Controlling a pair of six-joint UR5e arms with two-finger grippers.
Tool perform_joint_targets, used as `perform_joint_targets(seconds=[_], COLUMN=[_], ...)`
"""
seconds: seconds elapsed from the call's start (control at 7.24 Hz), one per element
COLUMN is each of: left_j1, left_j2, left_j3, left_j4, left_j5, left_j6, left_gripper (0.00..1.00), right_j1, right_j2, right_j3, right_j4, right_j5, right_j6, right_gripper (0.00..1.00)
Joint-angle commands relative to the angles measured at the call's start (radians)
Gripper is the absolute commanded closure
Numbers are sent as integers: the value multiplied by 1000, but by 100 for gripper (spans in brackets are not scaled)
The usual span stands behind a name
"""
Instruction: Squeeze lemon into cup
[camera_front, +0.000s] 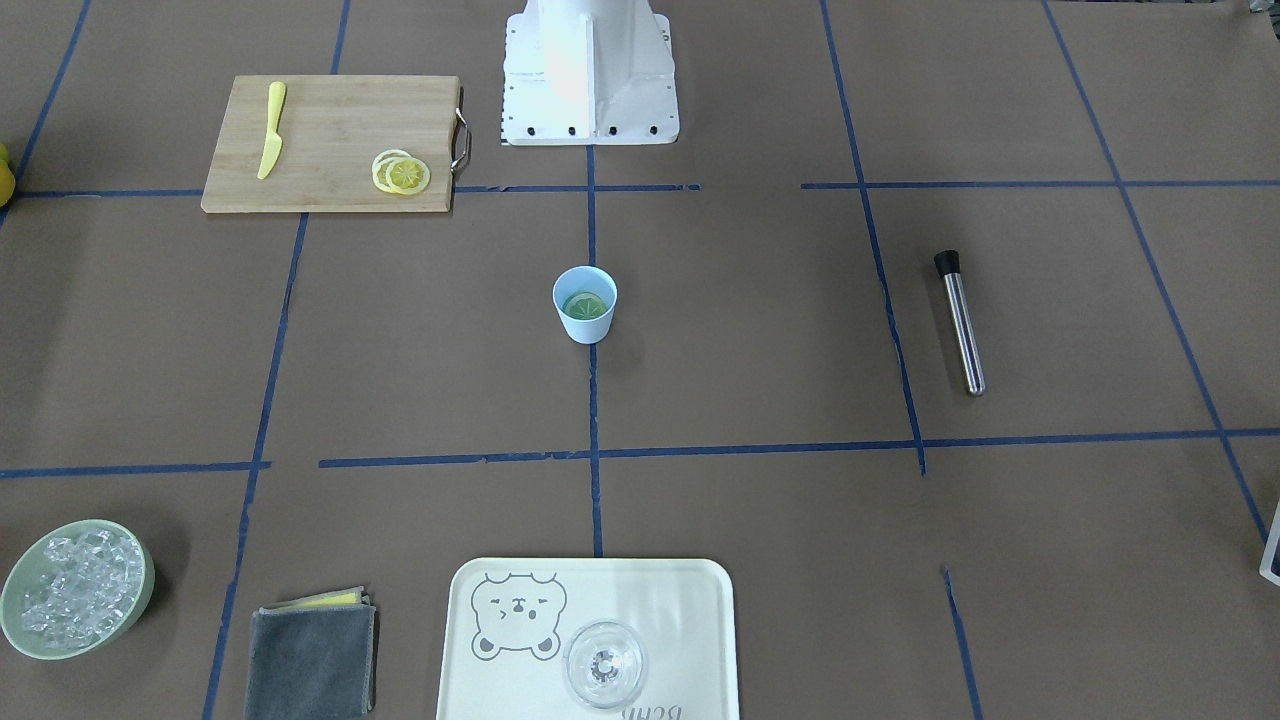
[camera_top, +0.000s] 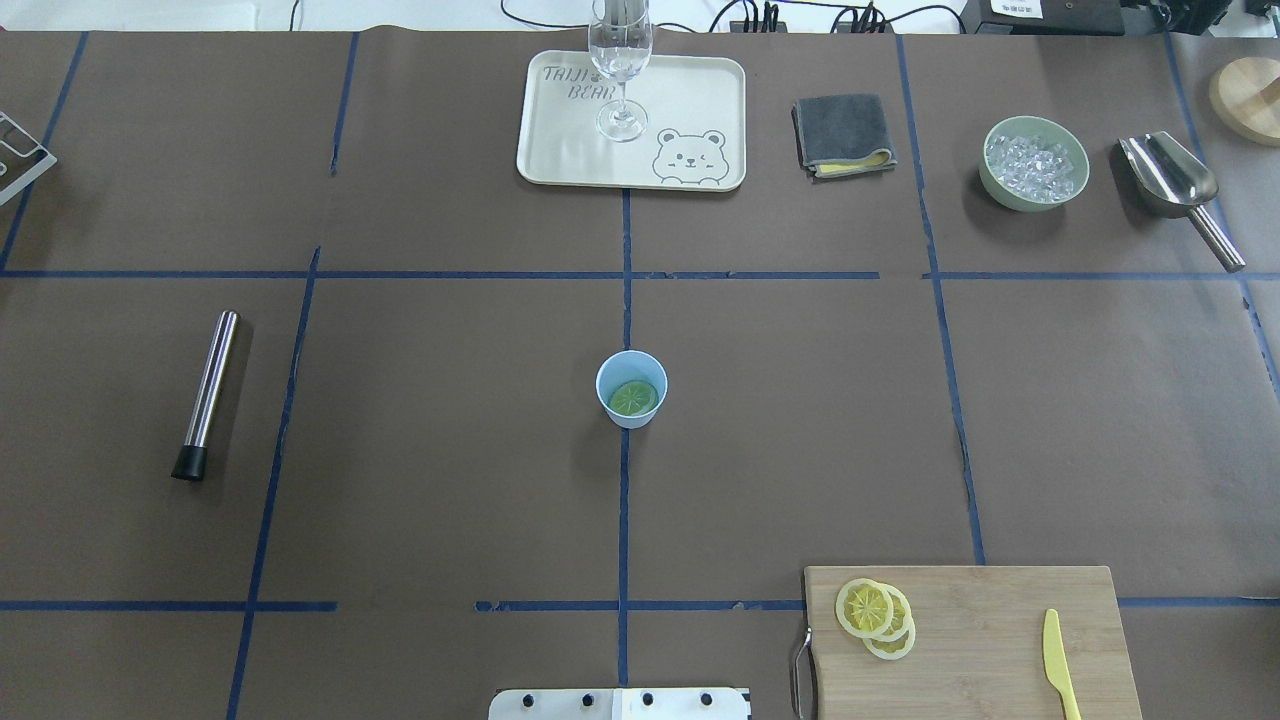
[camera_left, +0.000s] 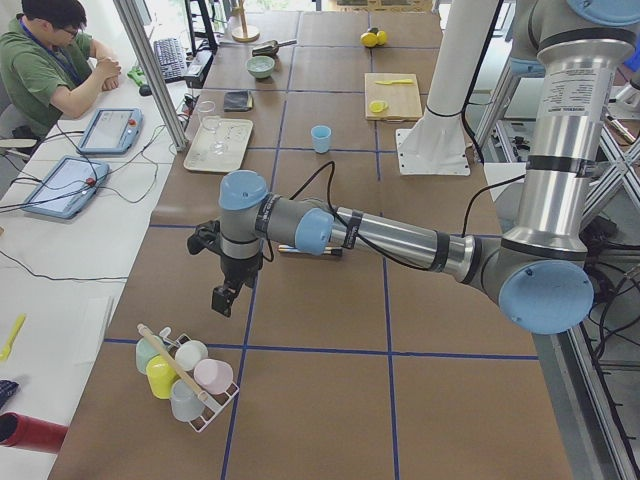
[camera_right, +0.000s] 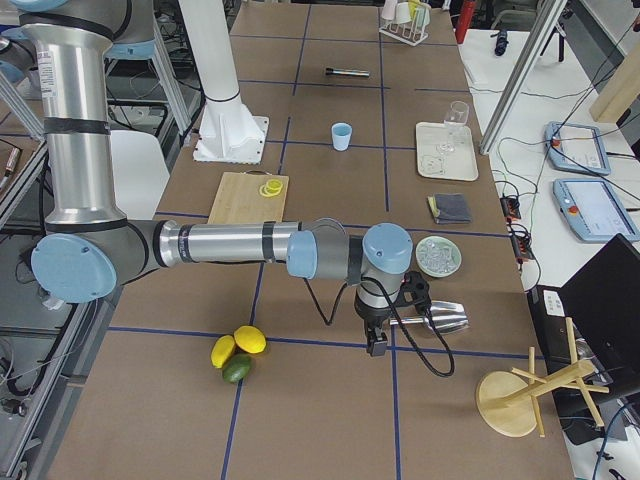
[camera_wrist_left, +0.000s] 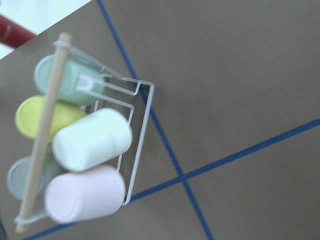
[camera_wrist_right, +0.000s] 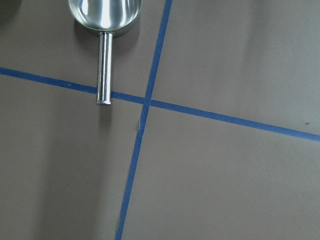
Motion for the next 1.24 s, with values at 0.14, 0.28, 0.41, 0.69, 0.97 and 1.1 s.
perform_joint_targets(seconds=[0.14, 0.28, 0.41, 0.69, 0.97, 1.1], left_j1=[-128, -125, -125, -123, -125, -123], left_j2=[112, 105, 102, 105, 111, 108], left_j3=[-1, -4, -3, 2, -22, -29], left_j4=[98, 98, 86, 73, 67, 67], left_j5=[-218, -228, -227, -213, -216, -217], left_j6=[83, 69, 67, 70, 76, 78], left_gripper=[0, 0, 0, 0, 0, 0], right_j1=[2, 2, 2, 2, 2, 2], right_j2=[-2, -3, -12, -20, -23, -34], right_j3=[2, 4, 7, 8, 7, 7], right_j4=[-1, -1, 1, 1, -1, -1], right_j5=[0, -1, -1, -1, -1, -1], right_j6=[-8, -10, -11, -4, -1, -1], right_gripper=[0, 0, 0, 0, 0, 0])
